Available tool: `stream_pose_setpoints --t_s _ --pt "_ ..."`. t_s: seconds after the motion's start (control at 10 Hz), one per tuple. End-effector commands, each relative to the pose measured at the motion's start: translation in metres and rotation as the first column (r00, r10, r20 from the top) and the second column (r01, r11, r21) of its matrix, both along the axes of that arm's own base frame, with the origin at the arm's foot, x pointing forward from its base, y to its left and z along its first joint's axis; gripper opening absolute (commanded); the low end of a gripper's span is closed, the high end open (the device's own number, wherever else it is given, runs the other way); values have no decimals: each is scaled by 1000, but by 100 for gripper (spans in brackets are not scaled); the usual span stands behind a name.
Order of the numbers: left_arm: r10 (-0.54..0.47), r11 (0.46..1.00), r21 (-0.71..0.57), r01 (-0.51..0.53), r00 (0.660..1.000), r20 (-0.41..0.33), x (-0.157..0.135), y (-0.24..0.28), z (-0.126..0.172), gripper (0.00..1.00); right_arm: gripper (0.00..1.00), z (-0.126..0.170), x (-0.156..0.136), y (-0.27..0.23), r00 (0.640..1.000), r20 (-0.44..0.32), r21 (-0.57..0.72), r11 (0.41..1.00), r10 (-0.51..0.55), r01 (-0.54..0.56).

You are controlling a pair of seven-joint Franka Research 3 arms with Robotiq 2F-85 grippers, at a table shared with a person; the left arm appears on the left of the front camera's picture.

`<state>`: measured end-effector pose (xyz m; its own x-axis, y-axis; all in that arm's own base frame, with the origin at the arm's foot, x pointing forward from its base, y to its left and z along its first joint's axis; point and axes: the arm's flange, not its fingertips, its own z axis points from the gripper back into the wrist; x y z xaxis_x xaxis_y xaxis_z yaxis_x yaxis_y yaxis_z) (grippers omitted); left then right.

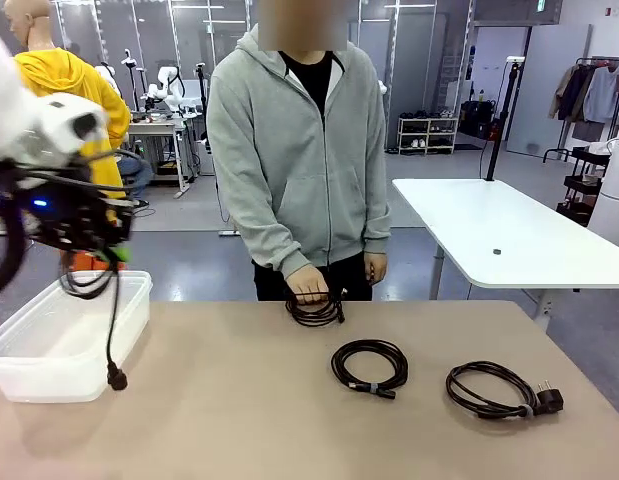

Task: Organize and store the cables.
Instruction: Place the Power Cable into the Organizing box.

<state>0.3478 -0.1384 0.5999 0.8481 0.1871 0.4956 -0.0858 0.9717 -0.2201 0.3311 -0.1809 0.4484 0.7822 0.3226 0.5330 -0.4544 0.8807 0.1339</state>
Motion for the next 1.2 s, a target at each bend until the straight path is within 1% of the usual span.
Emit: stream_pose_setpoints --t_s 0.0,0.1,0.2,0.3,0.6,0.7,0.8,0.9,1.0,1.1 --pt "68 997 -29 -68 997 19 -10 39 3 16 100 1 -1 0 1000 -10 3 1000 -4 4" --pt "109 994 -4 -109 994 24 -12 51 6 16 100 1 -1 0 1000 -10 3 1000 -4 4" --pt "118 993 -31 -118 993 15 -12 54 9 16 100 1 -1 0 1000 -10 3 1000 -4 4" --pt "85 996 -29 -84 996 20 -6 50 7 16 100 1 -1 0 1000 -10 3 1000 -4 4" --pt "85 996 -29 -84 996 20 -6 50 7 16 100 1 -1 0 1000 -10 3 1000 -4 4" --pt "113 993 -24 -113 993 16 -8 52 6 16 100 1 -1 0 1000 -10 3 1000 -4 4" --pt "-4 989 146 -10 996 94 -10 48 16 16 100 1 -1 0 1000 -10 3 1000 -4 4" --pt "-75 969 242 57 995 65 0 51 32 16 100 1 -1 0 1000 -10 3 1000 -4 4" --pt "-143 949 288 126 989 40 11 55 44 16 100 1 -1 0 1000 -10 3 1000 -4 4" --pt "-224 929 298 218 974 -16 25 58 46 16 100 1 -1 0 1000 -10 3 1000 -4 4"
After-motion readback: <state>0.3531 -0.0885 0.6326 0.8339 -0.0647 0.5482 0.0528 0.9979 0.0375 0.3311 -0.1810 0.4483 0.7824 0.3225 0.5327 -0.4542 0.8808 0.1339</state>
